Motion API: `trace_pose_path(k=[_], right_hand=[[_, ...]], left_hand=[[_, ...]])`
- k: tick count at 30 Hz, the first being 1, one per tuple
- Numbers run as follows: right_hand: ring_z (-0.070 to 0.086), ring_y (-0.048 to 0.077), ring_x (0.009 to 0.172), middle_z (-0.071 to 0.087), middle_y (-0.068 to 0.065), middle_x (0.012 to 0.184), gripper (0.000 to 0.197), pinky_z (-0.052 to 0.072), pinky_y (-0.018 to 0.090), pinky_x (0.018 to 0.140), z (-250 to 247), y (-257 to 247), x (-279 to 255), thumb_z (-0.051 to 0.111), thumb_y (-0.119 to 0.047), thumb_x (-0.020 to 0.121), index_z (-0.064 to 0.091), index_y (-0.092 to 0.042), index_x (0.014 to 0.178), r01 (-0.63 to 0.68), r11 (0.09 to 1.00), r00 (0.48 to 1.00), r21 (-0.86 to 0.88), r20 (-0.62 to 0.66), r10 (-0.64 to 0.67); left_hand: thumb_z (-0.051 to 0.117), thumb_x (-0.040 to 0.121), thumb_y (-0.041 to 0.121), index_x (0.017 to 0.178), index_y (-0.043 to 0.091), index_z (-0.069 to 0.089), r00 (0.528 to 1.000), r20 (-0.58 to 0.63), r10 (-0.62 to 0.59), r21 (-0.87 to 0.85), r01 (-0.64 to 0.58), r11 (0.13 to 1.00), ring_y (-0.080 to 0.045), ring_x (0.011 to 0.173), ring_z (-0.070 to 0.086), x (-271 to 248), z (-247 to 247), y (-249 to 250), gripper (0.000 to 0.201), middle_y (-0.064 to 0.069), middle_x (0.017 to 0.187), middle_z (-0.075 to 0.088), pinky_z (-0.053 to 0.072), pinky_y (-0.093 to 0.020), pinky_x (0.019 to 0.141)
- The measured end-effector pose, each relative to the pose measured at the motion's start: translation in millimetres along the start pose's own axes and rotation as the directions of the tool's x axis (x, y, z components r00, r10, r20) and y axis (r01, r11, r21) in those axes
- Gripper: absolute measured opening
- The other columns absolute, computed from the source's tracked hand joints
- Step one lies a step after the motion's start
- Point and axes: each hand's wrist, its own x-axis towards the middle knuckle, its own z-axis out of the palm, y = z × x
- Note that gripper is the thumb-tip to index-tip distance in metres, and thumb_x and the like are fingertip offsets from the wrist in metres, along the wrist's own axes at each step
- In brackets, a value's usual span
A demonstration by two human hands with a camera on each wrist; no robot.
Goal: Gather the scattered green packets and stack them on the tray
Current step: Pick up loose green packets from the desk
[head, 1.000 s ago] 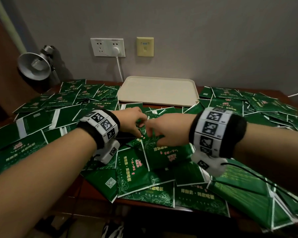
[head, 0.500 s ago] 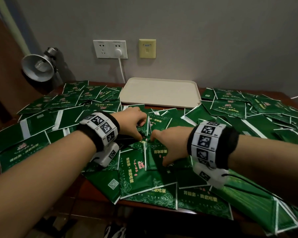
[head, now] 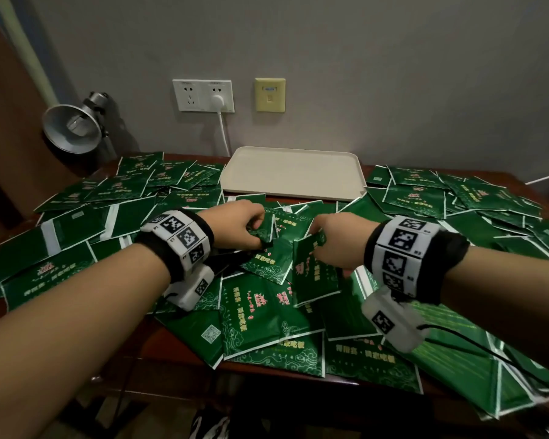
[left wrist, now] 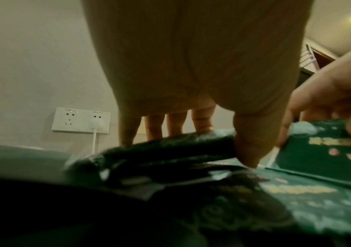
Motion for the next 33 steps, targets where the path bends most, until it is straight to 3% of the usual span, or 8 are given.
trace_pose_path(k=[5, 10, 12, 15, 21, 24, 29, 33], right_hand=[[0.062, 0.025, 0.088, 0.065, 0.005, 0.096, 0.028, 0.054, 0.029, 0.072, -5.9, -0.7, -1.8, 0.049, -0.011, 0.084, 0.066, -0.012, 0.107, 0.124, 0.979, 0.992, -0.161, 0.049, -0.117], [0.059, 0.024, 0.092, 0.060, -0.002, 0.099, 0.021, 0.048, 0.030, 0.071, -0.2, 3.1, -3.9, 0.061, -0.029, 0.087, 0.071, -0.029, 0.105, 0.117, 0.912, 0.958, -0.392, -0.197, -0.208], [0.054, 0.022, 0.092, 0.050, -0.002, 0.101, 0.021, 0.043, 0.030, 0.068, -1.4, 4.2, -4.7, 0.061, -0.040, 0.089, 0.072, -0.029, 0.103, 0.159, 0.899, 0.924, -0.408, -0.260, -0.282], [0.056, 0.021, 0.085, 0.060, -0.003, 0.096, 0.023, 0.042, 0.027, 0.063, -10.6, 4.4, -6.6, 0.055, -0.042, 0.092, 0.073, -0.029, 0.098, 0.206, 0.887, 0.894, -0.414, -0.288, -0.343], [0.061, 0.025, 0.078, 0.070, -0.002, 0.086, 0.024, 0.051, 0.028, 0.066, -41.8, 14.3, 1.4, 0.053, -0.032, 0.087, 0.073, -0.030, 0.099, 0.181, 0.916, 0.856, -0.359, -0.401, -0.327], [0.064, 0.027, 0.082, 0.073, -0.001, 0.089, 0.027, 0.055, 0.035, 0.072, -54.2, 18.7, 21.6, 0.052, -0.026, 0.085, 0.075, -0.027, 0.099, 0.150, 0.929, 0.840, -0.339, -0.451, -0.301], [0.063, 0.028, 0.075, 0.070, 0.000, 0.085, 0.029, 0.049, 0.027, 0.063, -71.2, 23.5, 88.8, 0.050, -0.026, 0.085, 0.075, -0.028, 0.098, 0.030, 0.953, 0.865, -0.301, -0.470, -0.176], [0.057, 0.027, 0.068, 0.061, 0.000, 0.082, 0.025, 0.052, 0.032, 0.067, -78.1, 22.0, 146.0, 0.050, -0.026, 0.084, 0.074, -0.025, 0.092, -0.016, 0.968, 0.882, -0.252, -0.460, -0.105]], left_hand=[[0.057, 0.089, 0.044, 0.077, 0.020, 0.044, 0.998, 0.047, -0.032, 0.056, 0.029, 0.998, -0.024, 0.083, 0.052, 5.0, 0.1, 0.9, 0.031, -0.002, 0.091, 0.048, 0.044, -0.034, 0.074], [0.068, 0.074, 0.061, 0.083, 0.023, 0.047, 0.995, 0.095, -0.041, 0.213, 0.020, 0.977, -0.019, 0.084, 0.048, 12.9, 5.4, 4.0, 0.045, 0.001, 0.093, 0.047, 0.044, -0.033, 0.070], [0.073, 0.074, 0.053, 0.089, 0.021, 0.048, 0.993, 0.113, -0.041, 0.239, 0.013, 0.971, -0.019, 0.086, 0.048, 14.3, 5.2, 5.8, 0.043, 0.002, 0.095, 0.047, 0.045, -0.034, 0.072], [0.065, 0.081, 0.022, 0.084, 0.020, 0.047, 0.995, 0.098, -0.010, 0.185, -0.009, 0.983, -0.024, 0.087, 0.049, 16.0, 3.2, 6.9, 0.018, 0.000, 0.094, 0.046, 0.045, -0.033, 0.075], [0.082, 0.071, 0.031, 0.077, 0.016, 0.047, 0.999, 0.041, -0.002, -0.019, 0.003, 1.000, -0.028, 0.082, 0.052, 12.3, -27.1, -0.3, 0.038, -0.007, 0.091, 0.054, 0.047, -0.041, 0.075], [0.083, 0.068, 0.032, 0.078, 0.016, 0.050, 1.000, 0.017, -0.023, 0.049, 0.022, 0.999, -0.029, 0.083, 0.053, 22.0, -50.5, -12.8, 0.038, -0.007, 0.091, 0.054, 0.048, -0.040, 0.073], [0.083, 0.069, 0.032, 0.078, 0.019, 0.048, 0.995, 0.040, -0.092, 0.193, 0.083, 0.978, -0.025, 0.082, 0.052, 64.4, -78.9, -34.8, 0.039, -0.006, 0.092, 0.055, 0.046, -0.037, 0.072], [0.083, 0.070, 0.028, 0.079, 0.019, 0.046, 0.988, 0.062, -0.139, 0.237, 0.121, 0.964, -0.026, 0.084, 0.053, 104.7, -86.7, -55.5, 0.039, -0.007, 0.093, 0.056, 0.043, -0.033, 0.068]])
